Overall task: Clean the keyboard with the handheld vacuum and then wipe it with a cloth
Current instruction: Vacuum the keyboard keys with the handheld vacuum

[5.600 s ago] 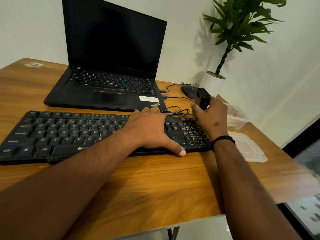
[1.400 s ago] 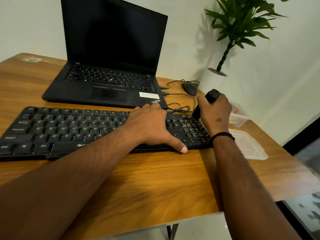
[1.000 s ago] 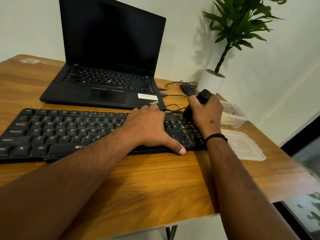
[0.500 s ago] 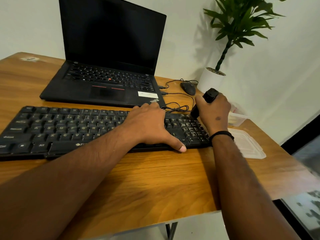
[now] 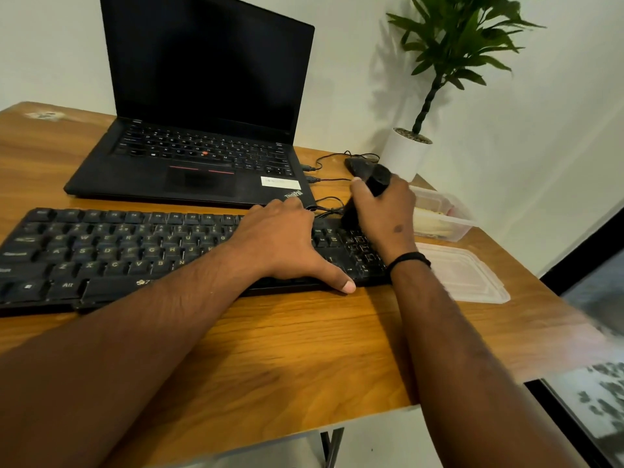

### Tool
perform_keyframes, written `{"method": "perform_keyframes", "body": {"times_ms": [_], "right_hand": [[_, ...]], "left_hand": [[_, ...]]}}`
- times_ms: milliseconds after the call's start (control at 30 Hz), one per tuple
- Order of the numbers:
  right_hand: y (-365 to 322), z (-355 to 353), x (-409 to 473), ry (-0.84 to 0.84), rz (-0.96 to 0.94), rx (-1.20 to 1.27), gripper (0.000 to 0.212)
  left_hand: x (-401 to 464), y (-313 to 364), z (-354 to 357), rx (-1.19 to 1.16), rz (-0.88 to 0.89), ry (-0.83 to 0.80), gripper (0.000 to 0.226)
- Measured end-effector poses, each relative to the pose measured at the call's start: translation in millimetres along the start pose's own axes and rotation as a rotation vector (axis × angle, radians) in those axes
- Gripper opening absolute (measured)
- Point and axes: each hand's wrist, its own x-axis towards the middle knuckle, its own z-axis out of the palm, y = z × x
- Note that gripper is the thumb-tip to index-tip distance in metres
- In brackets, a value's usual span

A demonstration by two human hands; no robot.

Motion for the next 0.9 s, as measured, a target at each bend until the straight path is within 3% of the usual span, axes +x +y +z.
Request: {"method": "perform_keyframes", "body": {"times_ms": [133,300,500,733,900], "right_hand": [[-13,11,-7,-0.098,-0.053,0.090,0.023],[18,-12,13,0.192,0.090,-0.184,0.030],[-7,6,-5,-0.065,-0.051,-0.032,0.020],[13,-10,10,0.125,0.088,-0.131,0.022],[-5,3,-2,-0.031,-0.040,-0.108,0.021]], "left_hand": [[-1,0,1,-0.006,0.006,0.012,0.128],[1,0,-1,-0.003,-0.009,-0.014,0.127],[-1,0,1,0.005,-0.002,0.002,0.129],[1,-1,0,0.004,-0.001,-0.002,0.128],[0,-1,1,0.007,0.010,0.006,0.122]]}}
